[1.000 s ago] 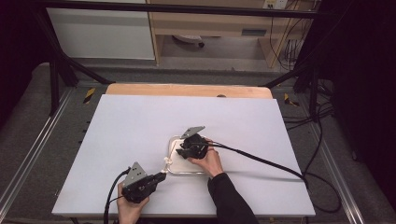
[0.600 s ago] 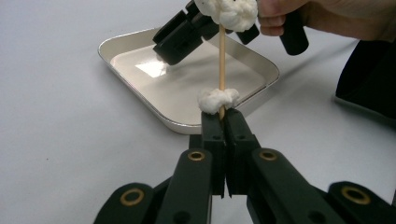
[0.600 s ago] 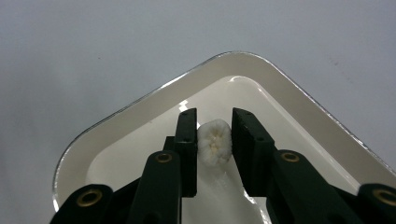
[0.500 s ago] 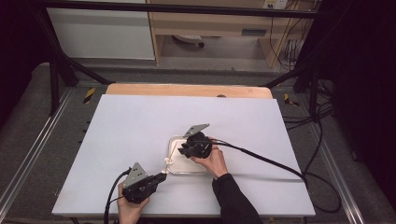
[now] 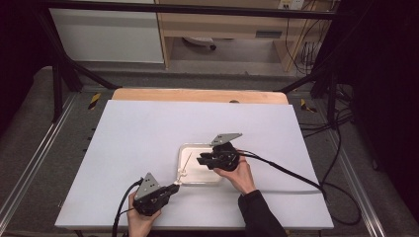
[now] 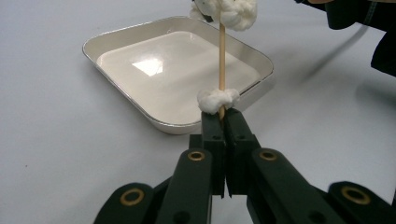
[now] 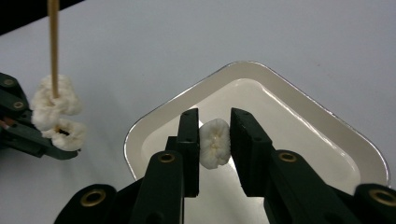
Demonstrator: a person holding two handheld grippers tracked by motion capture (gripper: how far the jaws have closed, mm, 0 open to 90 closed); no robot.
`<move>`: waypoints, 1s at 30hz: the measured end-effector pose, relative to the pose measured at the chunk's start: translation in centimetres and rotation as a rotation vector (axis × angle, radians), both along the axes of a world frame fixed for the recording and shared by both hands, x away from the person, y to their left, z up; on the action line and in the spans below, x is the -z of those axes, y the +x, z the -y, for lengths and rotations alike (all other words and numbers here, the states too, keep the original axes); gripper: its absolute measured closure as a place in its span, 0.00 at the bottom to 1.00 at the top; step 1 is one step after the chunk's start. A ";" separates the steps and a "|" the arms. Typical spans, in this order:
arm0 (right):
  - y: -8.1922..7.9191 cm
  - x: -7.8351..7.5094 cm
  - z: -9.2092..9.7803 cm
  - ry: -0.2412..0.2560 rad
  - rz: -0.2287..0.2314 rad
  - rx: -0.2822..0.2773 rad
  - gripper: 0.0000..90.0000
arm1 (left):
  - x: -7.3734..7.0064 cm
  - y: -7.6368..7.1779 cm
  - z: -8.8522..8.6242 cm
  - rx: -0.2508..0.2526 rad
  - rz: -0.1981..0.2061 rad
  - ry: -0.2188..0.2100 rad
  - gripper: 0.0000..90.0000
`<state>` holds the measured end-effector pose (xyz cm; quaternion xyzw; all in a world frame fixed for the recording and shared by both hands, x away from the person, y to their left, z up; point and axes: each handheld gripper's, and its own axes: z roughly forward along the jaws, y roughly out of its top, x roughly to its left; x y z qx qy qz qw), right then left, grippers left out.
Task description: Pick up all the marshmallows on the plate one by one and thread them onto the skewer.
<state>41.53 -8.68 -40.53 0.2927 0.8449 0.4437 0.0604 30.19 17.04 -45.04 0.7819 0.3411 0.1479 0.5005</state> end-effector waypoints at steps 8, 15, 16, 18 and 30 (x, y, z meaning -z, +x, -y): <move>-1.1 -1.3 2.3 0.114 0.000 0.006 0.83 | -0.1 0.0 0.4 0.014 0.007 0.004 0.98; -2.0 -2.7 3.5 0.194 -0.002 0.000 0.83 | 0.0 -0.1 0.9 0.034 0.013 0.012 0.98; -2.0 -2.9 3.7 0.203 -0.001 -0.001 0.83 | 0.0 -0.1 0.9 0.036 0.014 0.013 0.98; -2.1 -3.3 3.9 0.226 -0.007 -0.005 0.83 | 0.0 0.0 1.0 0.040 0.015 0.016 0.98; -2.4 -5.0 4.7 0.378 -0.030 -0.035 0.83 | 0.2 -0.2 1.6 0.056 0.018 0.022 0.98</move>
